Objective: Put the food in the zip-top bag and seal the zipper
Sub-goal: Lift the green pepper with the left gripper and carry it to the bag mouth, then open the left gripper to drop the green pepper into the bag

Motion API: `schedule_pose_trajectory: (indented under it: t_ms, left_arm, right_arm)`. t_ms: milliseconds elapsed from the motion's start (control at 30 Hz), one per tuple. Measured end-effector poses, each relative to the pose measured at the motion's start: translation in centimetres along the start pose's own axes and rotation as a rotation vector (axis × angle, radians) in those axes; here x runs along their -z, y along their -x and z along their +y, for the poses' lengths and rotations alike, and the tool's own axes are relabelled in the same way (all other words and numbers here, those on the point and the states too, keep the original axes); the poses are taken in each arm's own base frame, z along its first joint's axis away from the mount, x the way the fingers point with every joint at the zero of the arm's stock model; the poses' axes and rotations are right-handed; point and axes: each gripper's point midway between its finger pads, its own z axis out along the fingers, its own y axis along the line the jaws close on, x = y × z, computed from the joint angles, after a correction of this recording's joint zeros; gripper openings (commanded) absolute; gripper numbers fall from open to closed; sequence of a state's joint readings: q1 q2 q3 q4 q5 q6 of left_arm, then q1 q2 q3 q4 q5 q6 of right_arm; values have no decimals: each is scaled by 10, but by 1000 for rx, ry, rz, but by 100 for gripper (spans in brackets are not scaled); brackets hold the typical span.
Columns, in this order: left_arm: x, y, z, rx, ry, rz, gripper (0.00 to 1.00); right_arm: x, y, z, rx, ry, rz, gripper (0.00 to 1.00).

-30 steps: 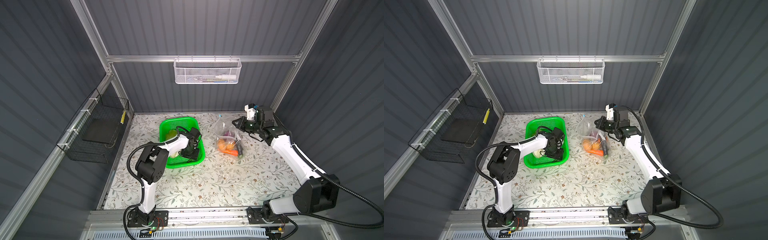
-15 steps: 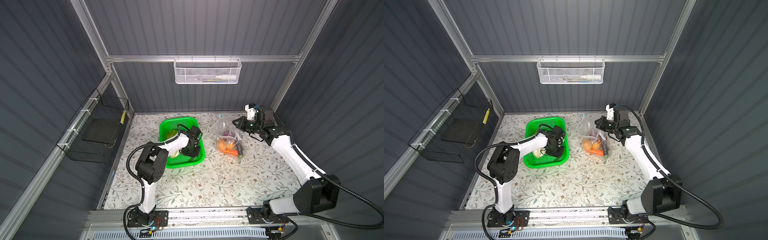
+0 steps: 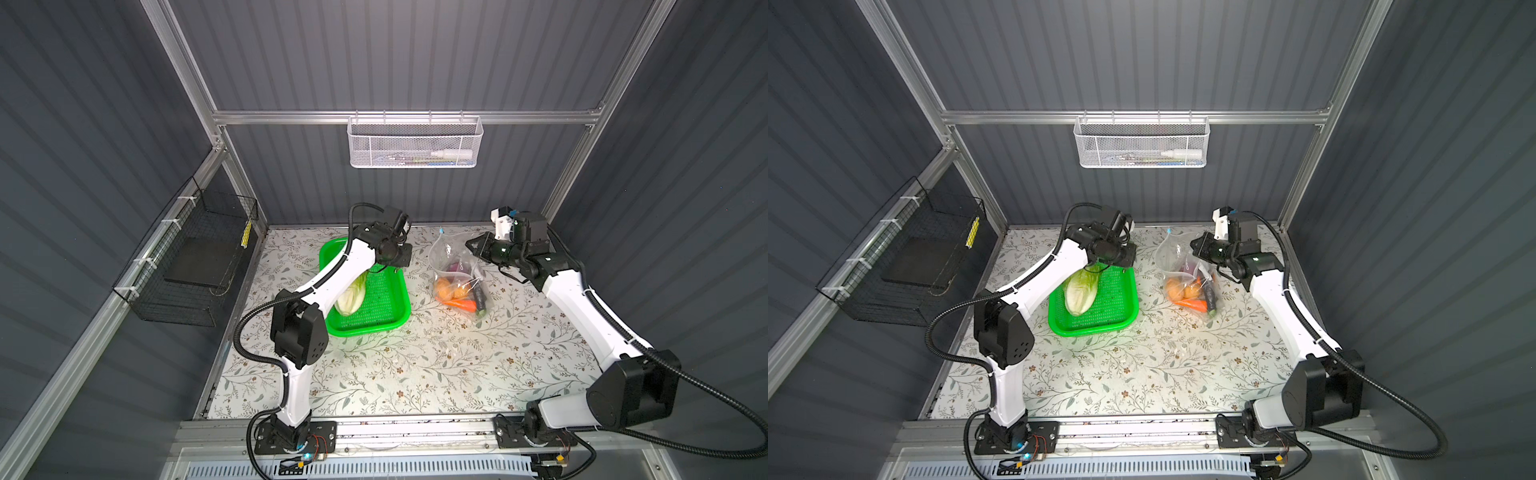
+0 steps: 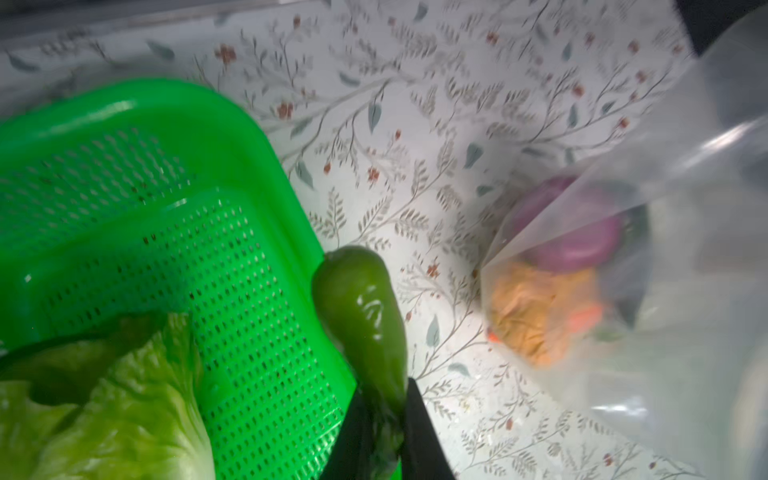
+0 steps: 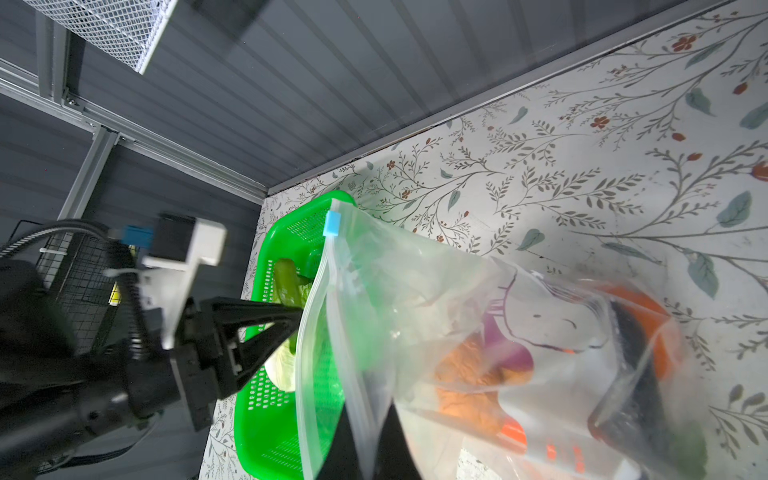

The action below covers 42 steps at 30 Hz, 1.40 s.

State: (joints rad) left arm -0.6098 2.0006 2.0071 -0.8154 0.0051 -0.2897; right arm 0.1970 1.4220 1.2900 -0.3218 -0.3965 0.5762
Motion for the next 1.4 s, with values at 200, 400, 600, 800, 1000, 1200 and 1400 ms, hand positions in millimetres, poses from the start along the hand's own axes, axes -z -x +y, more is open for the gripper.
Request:
schedule_pose_trajectory:
  t_ms: [200, 400, 600, 800, 1000, 1200, 1400]
  left_arm:
    - [40, 48, -38, 22, -169, -148, 18]
    - [65, 58, -91, -20, -374, -186, 18]
    - [74, 39, -143, -80, -534, -137, 18]
    - [54, 17, -165, -117, -581, -57, 19]
    - [15, 1, -144, -104, -460, 8, 19]
    - [-1, 2, -129, -91, -364, 4, 25]
    - [-5, -2, -121, -80, -323, 21, 48]
  right_arm:
    - [0, 1, -1, -1, -2, -2, 0]
    - [1, 2, -3, -12, -6, -6, 0]
    - [1, 2, -3, -16, -3, -5, 0]
    - [1, 2, -2, -27, 3, -3, 0]
    - [1, 3, 0, -31, 8, -6, 0]
    - [2, 3, 1, -42, 14, -9, 0]
    - [3, 3, 1, -44, 17, -10, 0]
